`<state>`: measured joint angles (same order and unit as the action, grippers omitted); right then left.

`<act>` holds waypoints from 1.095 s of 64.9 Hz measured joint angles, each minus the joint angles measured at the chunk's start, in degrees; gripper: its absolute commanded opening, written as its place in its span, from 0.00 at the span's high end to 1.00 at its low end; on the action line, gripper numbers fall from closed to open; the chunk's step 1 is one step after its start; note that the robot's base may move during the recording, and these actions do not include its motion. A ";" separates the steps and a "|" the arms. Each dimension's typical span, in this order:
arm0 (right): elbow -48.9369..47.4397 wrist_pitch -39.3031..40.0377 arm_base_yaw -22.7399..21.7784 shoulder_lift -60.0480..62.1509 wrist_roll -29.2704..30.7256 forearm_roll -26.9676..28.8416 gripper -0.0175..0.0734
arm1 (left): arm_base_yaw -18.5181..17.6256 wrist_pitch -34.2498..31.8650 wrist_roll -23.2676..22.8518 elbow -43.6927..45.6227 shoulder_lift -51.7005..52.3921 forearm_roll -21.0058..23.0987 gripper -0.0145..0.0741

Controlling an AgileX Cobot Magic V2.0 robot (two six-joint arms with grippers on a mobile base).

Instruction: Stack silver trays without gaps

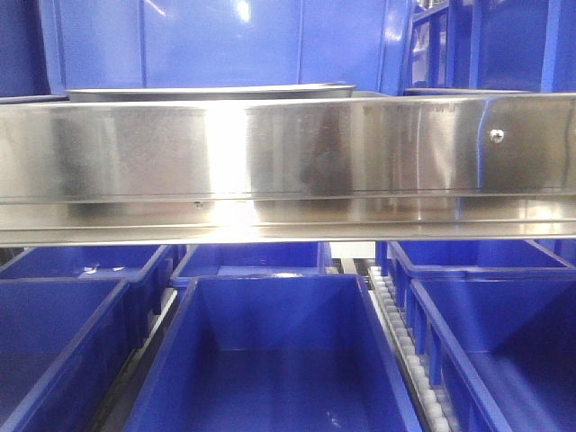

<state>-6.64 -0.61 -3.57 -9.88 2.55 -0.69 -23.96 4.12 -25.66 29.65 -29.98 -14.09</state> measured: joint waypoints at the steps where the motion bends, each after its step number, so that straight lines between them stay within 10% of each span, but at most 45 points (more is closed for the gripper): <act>1: 0.72 0.00 -0.12 0.60 0.00 0.00 0.89 | 0.00 0.00 0.00 0.00 0.00 0.00 0.84; 71: 6.64 -3.14 -0.20 9.60 -4.17 0.13 0.89 | 0.00 0.31 0.00 0.00 0.09 -0.10 0.84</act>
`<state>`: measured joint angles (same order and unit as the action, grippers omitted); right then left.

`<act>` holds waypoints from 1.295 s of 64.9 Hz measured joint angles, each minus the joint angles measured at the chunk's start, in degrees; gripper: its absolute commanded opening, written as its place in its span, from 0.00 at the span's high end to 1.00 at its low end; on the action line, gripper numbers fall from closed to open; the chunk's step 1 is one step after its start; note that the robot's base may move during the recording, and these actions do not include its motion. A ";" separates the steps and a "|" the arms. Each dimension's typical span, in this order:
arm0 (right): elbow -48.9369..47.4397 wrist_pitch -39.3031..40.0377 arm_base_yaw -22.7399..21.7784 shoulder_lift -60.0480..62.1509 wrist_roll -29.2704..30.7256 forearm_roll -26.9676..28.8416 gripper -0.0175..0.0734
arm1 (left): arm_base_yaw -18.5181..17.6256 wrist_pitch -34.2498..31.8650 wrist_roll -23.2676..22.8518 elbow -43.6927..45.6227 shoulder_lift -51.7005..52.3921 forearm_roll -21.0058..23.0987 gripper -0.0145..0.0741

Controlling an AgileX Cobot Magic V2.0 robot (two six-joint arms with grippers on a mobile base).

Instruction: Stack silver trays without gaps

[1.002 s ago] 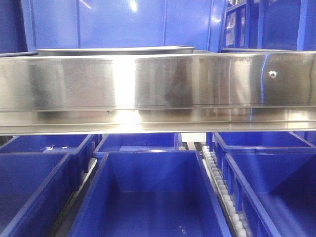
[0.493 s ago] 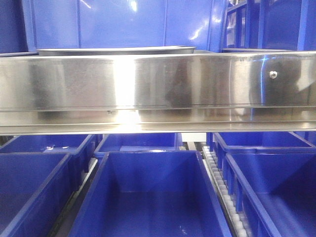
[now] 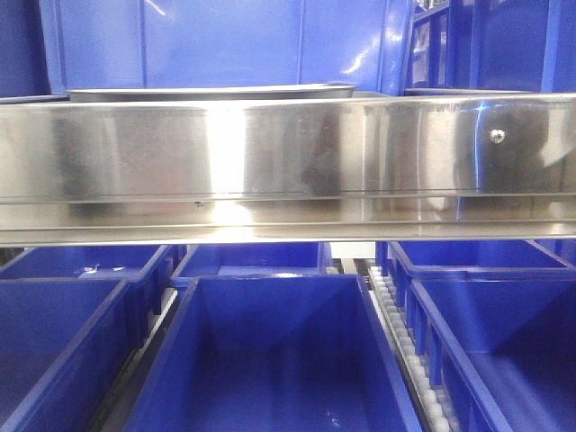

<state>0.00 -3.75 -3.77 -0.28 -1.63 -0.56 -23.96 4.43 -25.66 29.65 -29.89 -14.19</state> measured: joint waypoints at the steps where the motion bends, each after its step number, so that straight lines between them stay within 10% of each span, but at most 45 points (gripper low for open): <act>1: 0.00 0.00 0.00 0.00 0.00 0.00 0.89 | 0.00 0.00 0.00 0.00 0.00 0.00 0.84; 16: 0.00 0.00 0.00 0.00 0.00 0.00 0.89 | 3.44 0.22 1.56 -0.35 2.19 -0.27 0.84; 34: 0.00 0.00 0.00 0.00 -0.04 0.00 0.89 | 16.80 0.36 20.55 -10.08 11.42 11.25 0.84; 84: -0.01 -0.12 0.00 0.12 -0.20 0.00 0.89 | 22.92 -1.98 22.55 -29.76 29.56 12.64 0.84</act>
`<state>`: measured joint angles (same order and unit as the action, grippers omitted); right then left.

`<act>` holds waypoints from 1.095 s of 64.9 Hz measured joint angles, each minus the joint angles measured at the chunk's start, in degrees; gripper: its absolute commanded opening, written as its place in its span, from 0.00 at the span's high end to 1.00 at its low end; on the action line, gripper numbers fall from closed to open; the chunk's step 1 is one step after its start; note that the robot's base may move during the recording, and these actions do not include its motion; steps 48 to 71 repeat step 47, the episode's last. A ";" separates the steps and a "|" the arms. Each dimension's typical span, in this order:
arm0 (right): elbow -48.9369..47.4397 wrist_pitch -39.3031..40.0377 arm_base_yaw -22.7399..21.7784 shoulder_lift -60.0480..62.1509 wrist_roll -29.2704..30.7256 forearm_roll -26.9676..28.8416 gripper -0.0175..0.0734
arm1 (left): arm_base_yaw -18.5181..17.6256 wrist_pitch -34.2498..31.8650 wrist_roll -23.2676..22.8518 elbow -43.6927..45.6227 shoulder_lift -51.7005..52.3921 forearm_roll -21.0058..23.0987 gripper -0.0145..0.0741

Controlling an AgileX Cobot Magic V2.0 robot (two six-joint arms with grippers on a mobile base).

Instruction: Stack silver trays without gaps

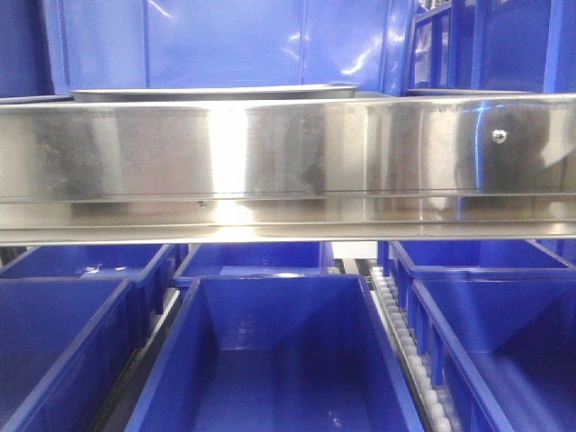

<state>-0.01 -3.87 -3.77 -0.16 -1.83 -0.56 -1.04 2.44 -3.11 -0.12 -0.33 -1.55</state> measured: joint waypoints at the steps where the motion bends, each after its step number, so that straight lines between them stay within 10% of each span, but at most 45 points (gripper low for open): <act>1: 0.00 0.00 0.00 0.00 0.00 0.00 0.89 | 0.00 0.00 0.00 0.00 0.00 0.00 0.84; 71: 0.00 0.00 0.00 0.00 -0.11 0.00 0.89 | 0.00 0.09 0.00 0.00 0.00 0.00 0.84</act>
